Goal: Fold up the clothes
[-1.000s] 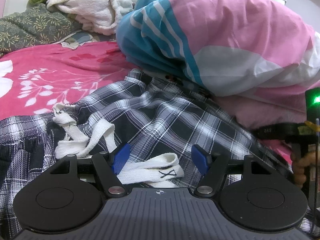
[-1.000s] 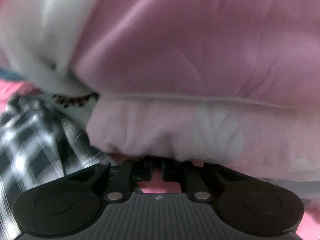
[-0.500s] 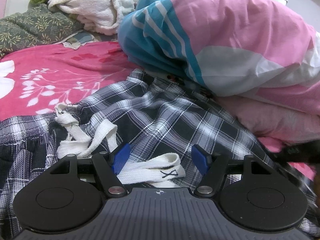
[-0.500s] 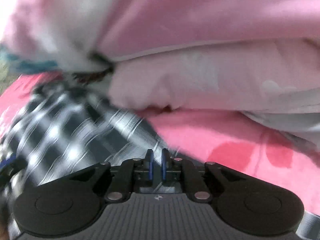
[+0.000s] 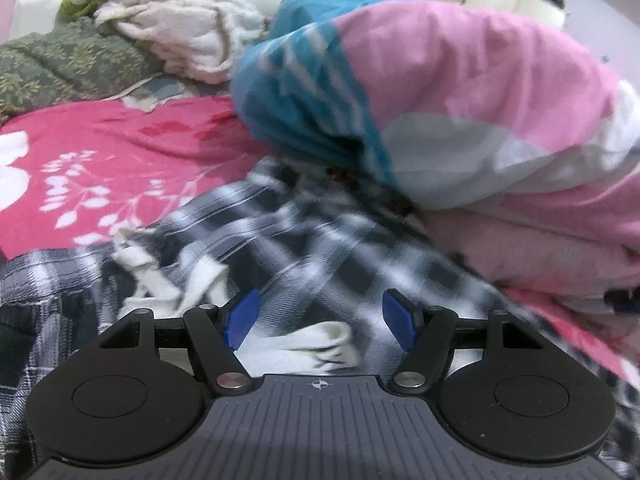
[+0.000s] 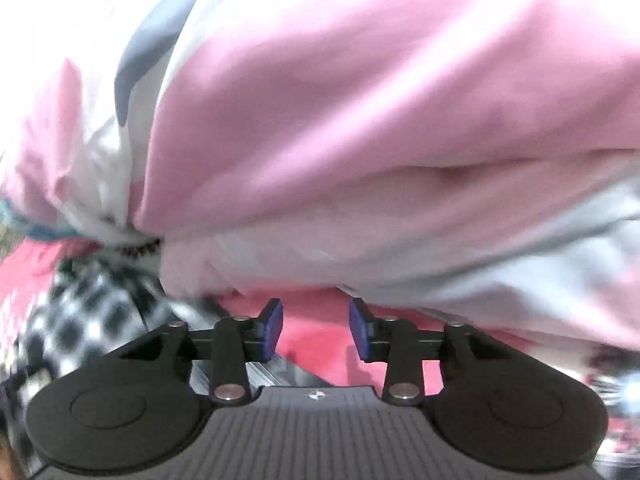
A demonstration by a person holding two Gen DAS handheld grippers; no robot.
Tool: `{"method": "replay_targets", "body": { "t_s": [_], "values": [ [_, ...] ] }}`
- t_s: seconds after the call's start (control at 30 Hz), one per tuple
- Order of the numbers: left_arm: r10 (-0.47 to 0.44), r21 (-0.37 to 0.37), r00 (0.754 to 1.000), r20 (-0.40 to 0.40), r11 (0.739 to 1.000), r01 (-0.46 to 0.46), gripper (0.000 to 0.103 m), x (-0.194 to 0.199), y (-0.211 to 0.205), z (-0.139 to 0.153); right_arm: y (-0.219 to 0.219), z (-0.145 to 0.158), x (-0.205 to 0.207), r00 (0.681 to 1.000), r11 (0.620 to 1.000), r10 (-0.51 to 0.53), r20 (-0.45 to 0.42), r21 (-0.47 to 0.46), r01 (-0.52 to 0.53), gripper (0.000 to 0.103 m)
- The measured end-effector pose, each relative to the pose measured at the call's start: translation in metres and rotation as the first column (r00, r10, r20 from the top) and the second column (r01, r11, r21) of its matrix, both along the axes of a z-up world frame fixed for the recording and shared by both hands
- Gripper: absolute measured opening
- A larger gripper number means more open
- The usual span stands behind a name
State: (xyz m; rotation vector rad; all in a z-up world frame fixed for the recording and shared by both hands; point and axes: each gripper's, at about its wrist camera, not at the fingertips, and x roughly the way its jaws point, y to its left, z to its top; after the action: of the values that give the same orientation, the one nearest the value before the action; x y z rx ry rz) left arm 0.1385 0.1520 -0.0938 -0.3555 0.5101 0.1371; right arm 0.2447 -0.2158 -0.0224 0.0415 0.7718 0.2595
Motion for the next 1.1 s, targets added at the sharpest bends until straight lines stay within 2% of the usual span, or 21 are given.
{"method": "replay_targets", "body": {
  "t_s": [0.1, 0.2, 0.33, 0.43, 0.57, 0.6, 0.63, 0.67, 0.87, 1.1],
  "values": [
    [-0.118, 0.028, 0.993, 0.016, 0.993, 0.118, 0.068, -0.001, -0.020, 0.001, -0.017, -0.009, -0.012, 0.998, 0.995, 0.050, -0.026, -0.090, -0.052, 0.039],
    [-0.208, 0.081, 0.978, -0.015, 0.975, 0.209, 0.068, 0.003, -0.038, -0.004, -0.021, -0.023, -0.026, 0.991, 0.978, 0.126, -0.044, -0.159, -0.132, 0.039],
    [-0.220, 0.079, 0.974, -0.054, 0.971, 0.224, 0.068, 0.010, -0.042, -0.011, -0.011, -0.043, -0.020, 0.982, 0.964, 0.177, -0.065, -0.187, -0.186, 0.039],
    [-0.217, 0.063, 0.974, -0.061, 0.973, 0.221, 0.068, 0.011, -0.040, -0.014, -0.002, -0.058, -0.014, 0.974, 0.954, 0.210, -0.081, -0.203, -0.223, 0.039],
    [-0.214, 0.080, 0.975, -0.065, 0.972, 0.219, 0.069, 0.014, -0.044, -0.015, 0.009, -0.075, -0.007, 0.964, 0.939, 0.246, -0.099, -0.223, -0.263, 0.036],
    [-0.213, 0.084, 0.975, -0.066, 0.972, 0.218, 0.069, 0.015, -0.044, -0.015, 0.012, -0.076, -0.008, 0.965, 0.937, 0.244, -0.092, -0.235, -0.259, 0.022],
    [-0.213, 0.085, 0.975, -0.066, 0.972, 0.218, 0.069, 0.015, -0.045, -0.015, 0.016, -0.076, -0.010, 0.967, 0.934, 0.241, -0.081, -0.253, -0.254, 0.013],
    [-0.212, 0.085, 0.975, -0.065, 0.972, 0.217, 0.069, 0.015, -0.045, -0.015, 0.020, -0.076, -0.012, 0.968, 0.930, 0.239, -0.071, -0.269, -0.249, 0.000],
    [-0.197, 0.080, 0.979, -0.058, 0.976, 0.201, 0.069, 0.013, -0.044, -0.014, 0.035, -0.071, -0.013, 0.981, 0.917, 0.190, 0.048, -0.366, -0.160, 0.000],
    [-0.185, 0.086, 0.981, -0.063, 0.978, 0.190, 0.069, 0.014, -0.043, -0.013, 0.035, -0.080, 0.021, 0.992, 0.922, 0.095, 0.079, -0.383, -0.058, 0.000]
  ]
}}
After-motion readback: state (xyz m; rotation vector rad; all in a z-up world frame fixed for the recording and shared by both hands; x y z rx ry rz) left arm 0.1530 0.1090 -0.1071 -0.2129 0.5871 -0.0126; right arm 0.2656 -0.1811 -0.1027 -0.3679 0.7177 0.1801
